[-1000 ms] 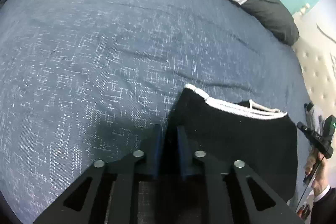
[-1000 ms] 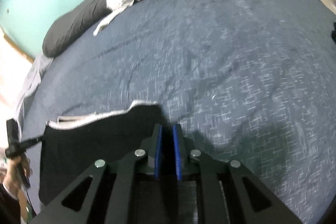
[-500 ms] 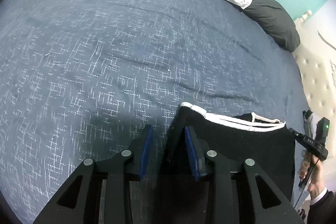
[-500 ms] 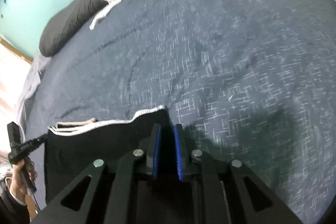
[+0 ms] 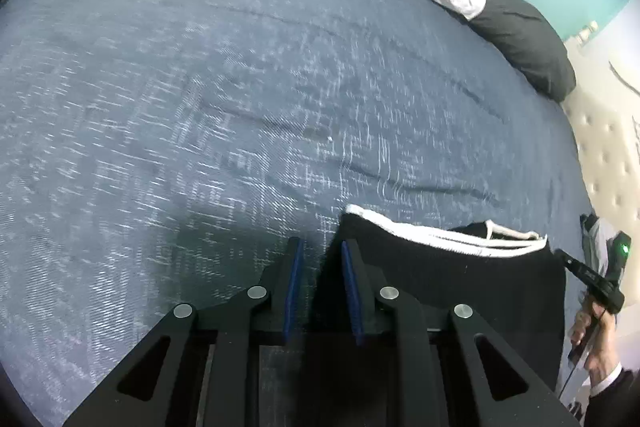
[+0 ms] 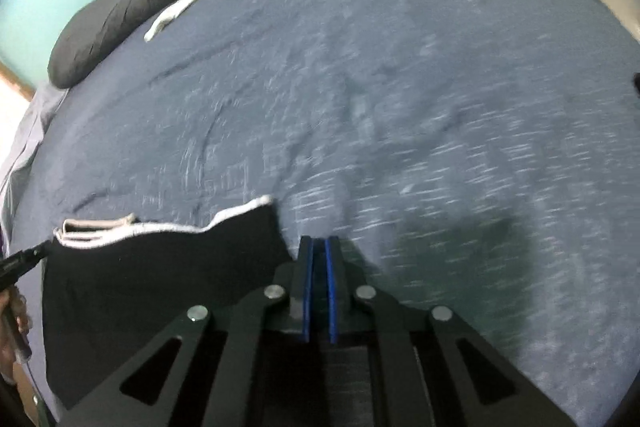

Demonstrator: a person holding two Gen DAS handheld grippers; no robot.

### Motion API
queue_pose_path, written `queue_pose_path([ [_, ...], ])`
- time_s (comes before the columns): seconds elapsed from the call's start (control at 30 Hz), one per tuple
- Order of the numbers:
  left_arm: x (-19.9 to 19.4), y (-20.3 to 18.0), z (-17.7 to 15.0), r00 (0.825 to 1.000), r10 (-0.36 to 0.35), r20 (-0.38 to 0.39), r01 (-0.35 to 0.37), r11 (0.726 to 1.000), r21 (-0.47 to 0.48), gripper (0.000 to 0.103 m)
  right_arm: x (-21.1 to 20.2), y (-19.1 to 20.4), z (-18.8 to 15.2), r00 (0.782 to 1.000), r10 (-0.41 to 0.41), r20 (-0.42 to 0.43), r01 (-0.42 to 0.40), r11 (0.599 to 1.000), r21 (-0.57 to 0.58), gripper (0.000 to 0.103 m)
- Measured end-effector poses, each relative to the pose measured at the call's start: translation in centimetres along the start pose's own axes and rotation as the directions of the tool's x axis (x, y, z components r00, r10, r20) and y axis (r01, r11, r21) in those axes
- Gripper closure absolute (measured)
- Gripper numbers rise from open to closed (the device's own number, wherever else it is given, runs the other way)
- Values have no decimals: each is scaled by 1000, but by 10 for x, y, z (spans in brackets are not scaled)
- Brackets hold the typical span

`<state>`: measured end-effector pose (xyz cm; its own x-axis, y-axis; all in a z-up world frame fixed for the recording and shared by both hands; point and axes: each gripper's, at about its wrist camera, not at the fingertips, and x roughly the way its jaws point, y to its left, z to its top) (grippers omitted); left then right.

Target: Fold clothes

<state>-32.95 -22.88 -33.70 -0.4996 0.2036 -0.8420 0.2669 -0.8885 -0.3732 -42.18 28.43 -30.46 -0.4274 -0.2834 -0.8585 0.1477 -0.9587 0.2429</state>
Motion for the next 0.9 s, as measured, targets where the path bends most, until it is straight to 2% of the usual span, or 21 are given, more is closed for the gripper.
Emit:
queue_pose_path([
  [0.2,-33,2,-8,1000,1,14,-1,1000,-14,78,-45,23,-5,996,73,57,-70,996,-54,97],
  [0.4,-57,-8,-39,1000,-4,-1,4,1000,14,71,-67,85,-22,982,190,3,-188,972,-140,97],
  [0.5,-70,-11,-56,1000,-11,-9,12,999,30,70,-62,119,-29,973,224,-52,-229,958,-170,97],
  [0.67,-81,-11,-74,999,-34,-21,35,998,55,66,-30,169,-40,963,229,-140,-255,945,-205,97],
  [0.9,-84,-3,-80,1000,-21,-10,22,995,97,64,16,195,-32,964,206,-171,-234,958,-167,97],
])
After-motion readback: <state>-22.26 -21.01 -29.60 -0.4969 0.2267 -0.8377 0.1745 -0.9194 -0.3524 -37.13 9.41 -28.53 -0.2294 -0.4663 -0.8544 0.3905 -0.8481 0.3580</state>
